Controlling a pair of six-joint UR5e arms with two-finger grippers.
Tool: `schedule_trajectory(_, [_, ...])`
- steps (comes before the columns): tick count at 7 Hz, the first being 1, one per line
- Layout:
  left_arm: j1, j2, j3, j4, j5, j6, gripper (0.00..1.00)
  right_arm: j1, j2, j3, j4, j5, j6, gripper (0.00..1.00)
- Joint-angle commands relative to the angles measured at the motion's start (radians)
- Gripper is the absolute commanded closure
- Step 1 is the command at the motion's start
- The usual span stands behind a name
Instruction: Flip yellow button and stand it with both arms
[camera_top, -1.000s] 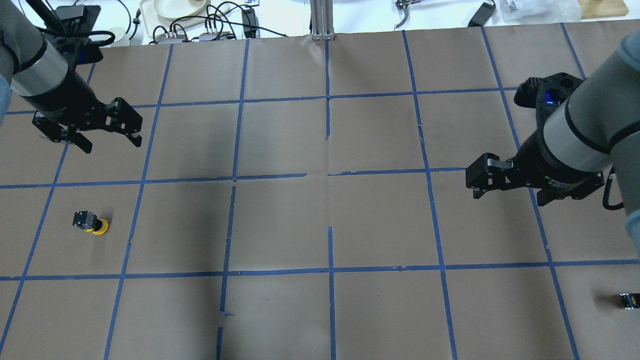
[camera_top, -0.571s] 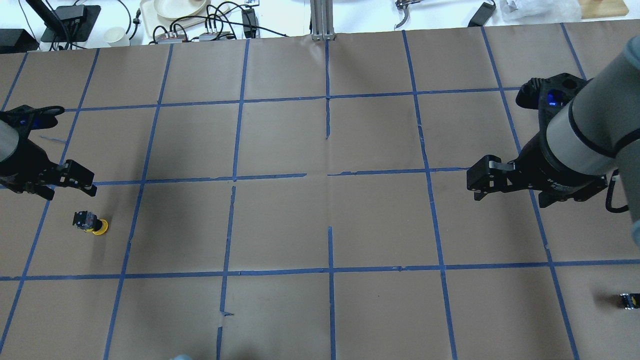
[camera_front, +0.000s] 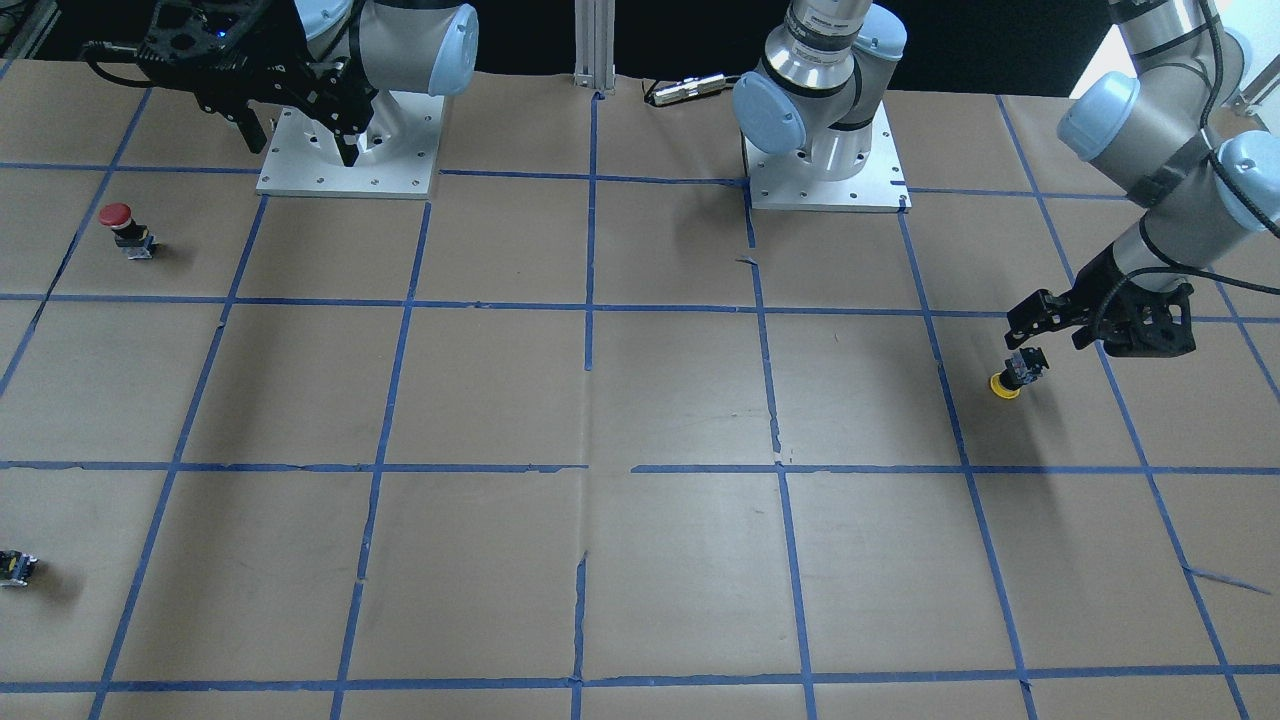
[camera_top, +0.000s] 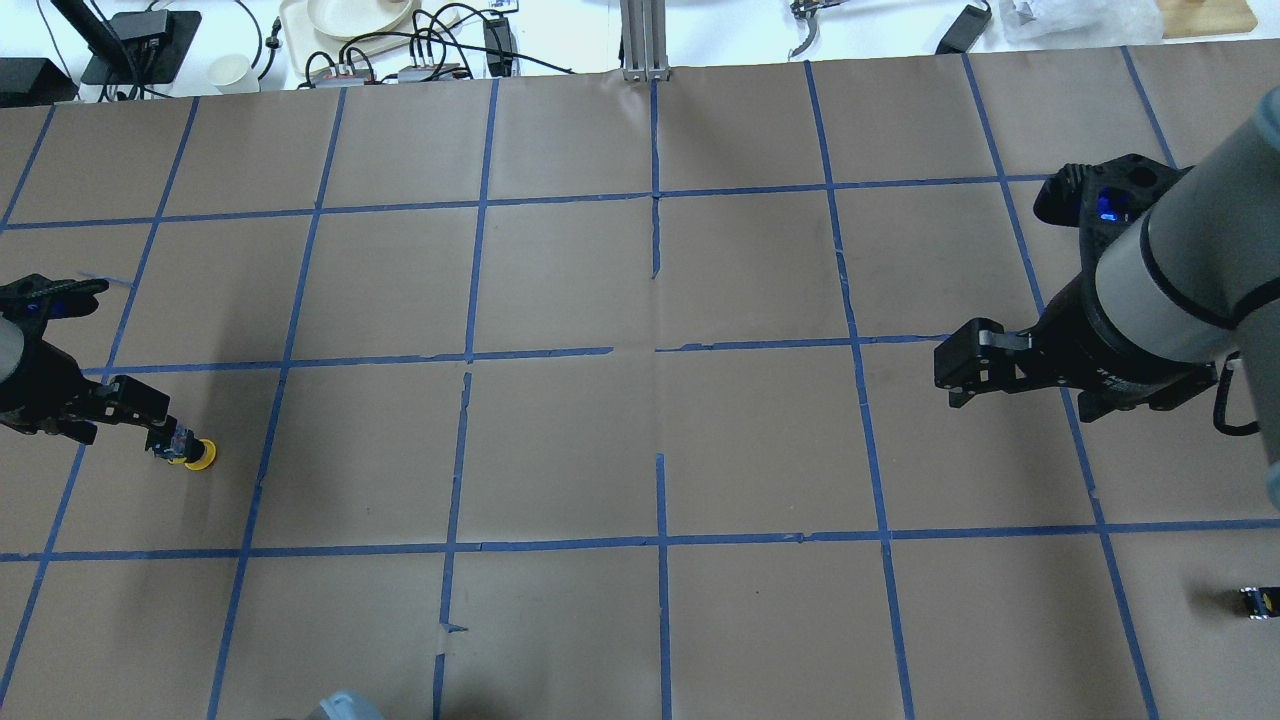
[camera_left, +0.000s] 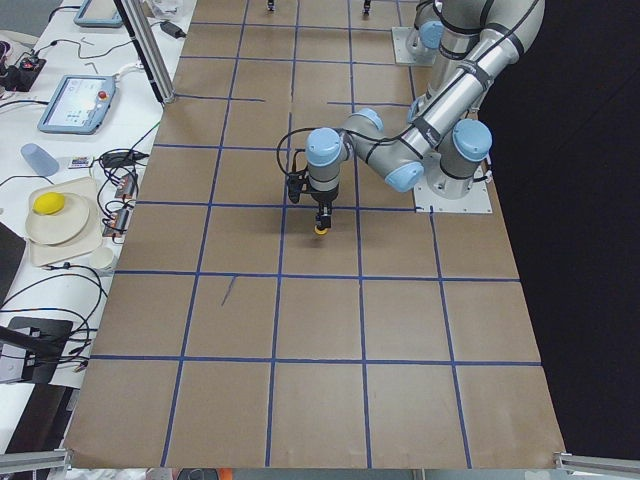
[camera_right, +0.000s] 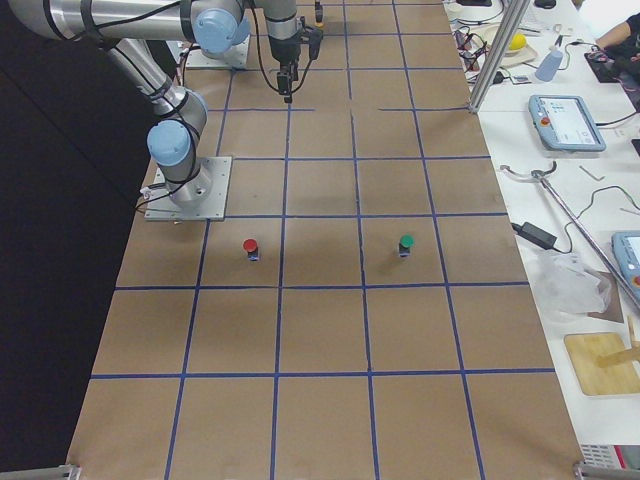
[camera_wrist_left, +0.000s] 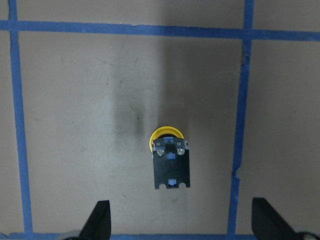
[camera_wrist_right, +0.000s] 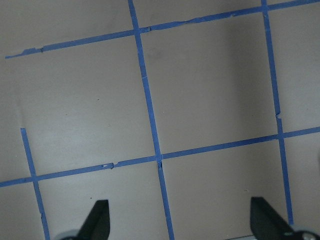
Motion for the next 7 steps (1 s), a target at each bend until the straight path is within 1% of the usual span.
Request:
schedule_trajectory(1, [-0.002,-0.041,-0.004,0.014,0.002,-0.002,0.08,0.001,-0.003,0.002,-0.002,0.003,0.001,0.0])
schedule_trajectory(2, [-0.002,-0.045,-0.003,0.016,0.001,-0.005,0.21,0.004,-0.006,0.002,0.0,0.003,0.003,0.0])
schedule_trajectory(3, [-0.002,-0.047,-0.003,0.017,-0.007,-0.011,0.27,0.004,-0.011,0.002,0.012,-0.001,0.006,0.0])
schedule_trajectory(6, [-0.002,-0.048,0.001,0.048,-0.011,-0.014,0.28,0.022,-0.004,-0.008,0.02,0.026,0.003,0.0])
schedule_trajectory(7, [-0.002,-0.05,-0.001,0.051,-0.013,-0.014,0.37,0.025,0.019,-0.036,0.041,0.064,0.003,0.0])
